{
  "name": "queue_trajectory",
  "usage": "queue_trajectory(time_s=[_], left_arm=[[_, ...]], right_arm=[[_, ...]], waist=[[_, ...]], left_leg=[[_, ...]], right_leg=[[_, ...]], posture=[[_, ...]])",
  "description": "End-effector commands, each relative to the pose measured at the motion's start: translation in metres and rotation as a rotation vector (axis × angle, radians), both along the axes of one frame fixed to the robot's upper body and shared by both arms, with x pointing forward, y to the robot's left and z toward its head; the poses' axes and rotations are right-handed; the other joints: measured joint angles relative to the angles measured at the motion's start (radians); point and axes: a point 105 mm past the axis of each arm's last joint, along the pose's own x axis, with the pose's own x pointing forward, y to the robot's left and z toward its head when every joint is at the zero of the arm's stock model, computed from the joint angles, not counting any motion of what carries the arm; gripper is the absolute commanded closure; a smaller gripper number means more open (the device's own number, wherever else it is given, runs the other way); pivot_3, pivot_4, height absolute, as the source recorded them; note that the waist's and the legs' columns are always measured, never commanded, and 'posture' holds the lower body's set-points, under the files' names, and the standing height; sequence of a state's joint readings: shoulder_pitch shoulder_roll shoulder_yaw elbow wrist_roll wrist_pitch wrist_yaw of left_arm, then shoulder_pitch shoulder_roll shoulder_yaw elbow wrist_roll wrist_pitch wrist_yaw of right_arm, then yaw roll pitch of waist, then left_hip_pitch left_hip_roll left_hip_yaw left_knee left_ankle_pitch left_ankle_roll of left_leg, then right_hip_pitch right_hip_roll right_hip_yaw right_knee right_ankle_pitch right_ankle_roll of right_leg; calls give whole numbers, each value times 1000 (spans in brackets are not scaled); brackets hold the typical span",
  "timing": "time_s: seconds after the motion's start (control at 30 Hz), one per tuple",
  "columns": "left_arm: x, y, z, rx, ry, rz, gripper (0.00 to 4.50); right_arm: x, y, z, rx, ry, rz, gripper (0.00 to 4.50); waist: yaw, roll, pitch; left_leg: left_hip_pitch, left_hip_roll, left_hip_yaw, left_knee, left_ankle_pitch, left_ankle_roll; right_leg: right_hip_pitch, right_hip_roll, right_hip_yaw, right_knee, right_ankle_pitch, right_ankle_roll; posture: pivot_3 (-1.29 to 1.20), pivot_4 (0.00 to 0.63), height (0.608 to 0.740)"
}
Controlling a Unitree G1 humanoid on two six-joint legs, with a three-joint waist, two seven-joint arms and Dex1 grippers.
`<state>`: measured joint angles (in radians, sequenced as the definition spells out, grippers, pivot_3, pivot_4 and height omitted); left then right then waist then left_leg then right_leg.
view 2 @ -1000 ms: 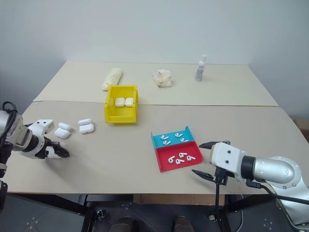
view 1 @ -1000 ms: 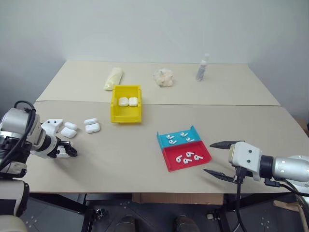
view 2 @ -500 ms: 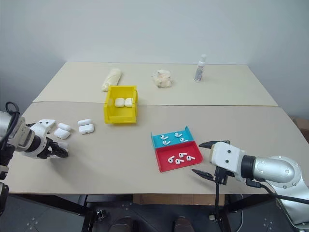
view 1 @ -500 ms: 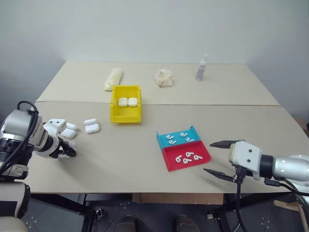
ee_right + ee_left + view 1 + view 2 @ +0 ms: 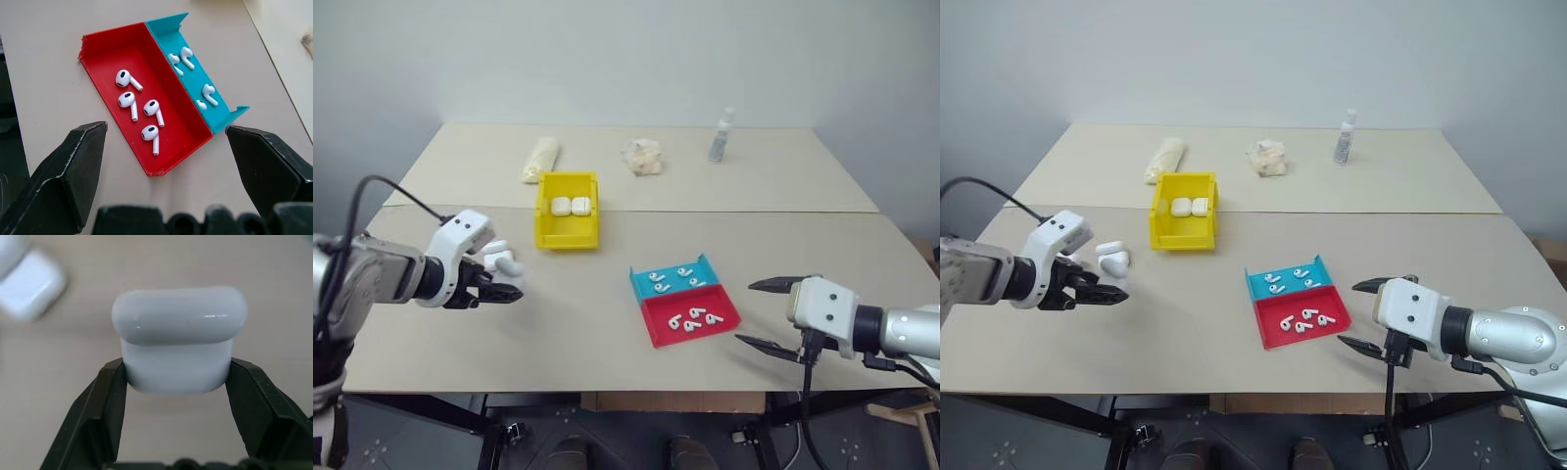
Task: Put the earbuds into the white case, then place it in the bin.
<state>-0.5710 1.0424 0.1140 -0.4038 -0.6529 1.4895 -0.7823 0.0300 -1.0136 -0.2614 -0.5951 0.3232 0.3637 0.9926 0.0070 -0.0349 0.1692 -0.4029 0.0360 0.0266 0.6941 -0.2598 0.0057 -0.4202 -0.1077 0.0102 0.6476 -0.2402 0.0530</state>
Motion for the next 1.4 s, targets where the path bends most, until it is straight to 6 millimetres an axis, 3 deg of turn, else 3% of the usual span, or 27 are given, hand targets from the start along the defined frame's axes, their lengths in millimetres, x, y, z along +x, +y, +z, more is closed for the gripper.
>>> queue_trajectory(time_s=[0.03,0.13,0.3,0.47,0.6,0.7,0.77,0.9,1.13,1.23,1.4], left_arm=[[-3,-29,19,-100,-225,-183,1743],[-1,-54,26,-228,-504,-330,1743],[-2,-70,6,-366,-756,-524,1743],[10,-69,-17,-479,-920,-484,1743],[9,-68,-47,-445,-857,-603,1743],[6,-69,-54,-469,-861,-639,1743],[3,-71,-55,-490,-865,-633,1743],[-2,-74,-54,-500,-877,-612,1743],[-11,-77,-51,-474,-897,-600,1743],[-12,-78,-50,-460,-906,-581,1743],[-15,-78,-47,-460,-907,-571,1743]], right_arm=[[-1,-2,17,-18,-31,7,0],[0,-4,21,-67,16,8,0],[-2,0,31,-135,82,25,0],[1,17,38,-214,85,91,0],[9,34,30,-358,59,203,0],[18,48,27,-390,89,247,0],[23,51,19,-439,138,266,185],[34,52,6,-497,180,259,1234],[50,50,-12,-548,203,223,1234],[58,49,-21,-581,191,209,1807],[62,50,-31,-602,199,221,1807]], waist=[[0,0,0],[1,3,-1],[3,2,-1],[3,4,-2],[-7,4,-2],[-16,4,-2],[-18,4,-2],[-15,4,-2],[-19,4,-2],[-19,4,-2],[-19,4,-2]], left_leg=[[1,0,0,0,0,0],[2,0,1,0,0,0],[1,-1,1,0,0,0],[2,-1,2,0,0,0],[1,0,1,0,0,0],[-1,0,1,0,0,0],[-2,0,0,1,0,0],[-2,0,0,1,0,0],[-1,0,0,1,0,0],[-1,0,0,1,0,0],[-2,0,0,0,0,0]], right_leg=[[1,0,0,0,0,0],[2,0,1,-1,0,0],[1,-1,0,-2,1,-1],[2,-1,1,-2,1,-1],[1,-1,0,-2,1,-1],[0,-1,0,-2,1,0],[-1,-1,-1,-2,1,0],[-1,-1,-1,-2,1,0],[-1,-1,-1,-1,1,0],[-1,-1,-1,-1,1,0],[-2,-1,-1,-1,1,0]], posture=[[0,150,740],[0,150,740],[0,150,740],[0,150,740],[0,150,740],[0,150,740],[0,150,740],[0,150,740],[0,150,740],[0,150,740],[0,150,740]])
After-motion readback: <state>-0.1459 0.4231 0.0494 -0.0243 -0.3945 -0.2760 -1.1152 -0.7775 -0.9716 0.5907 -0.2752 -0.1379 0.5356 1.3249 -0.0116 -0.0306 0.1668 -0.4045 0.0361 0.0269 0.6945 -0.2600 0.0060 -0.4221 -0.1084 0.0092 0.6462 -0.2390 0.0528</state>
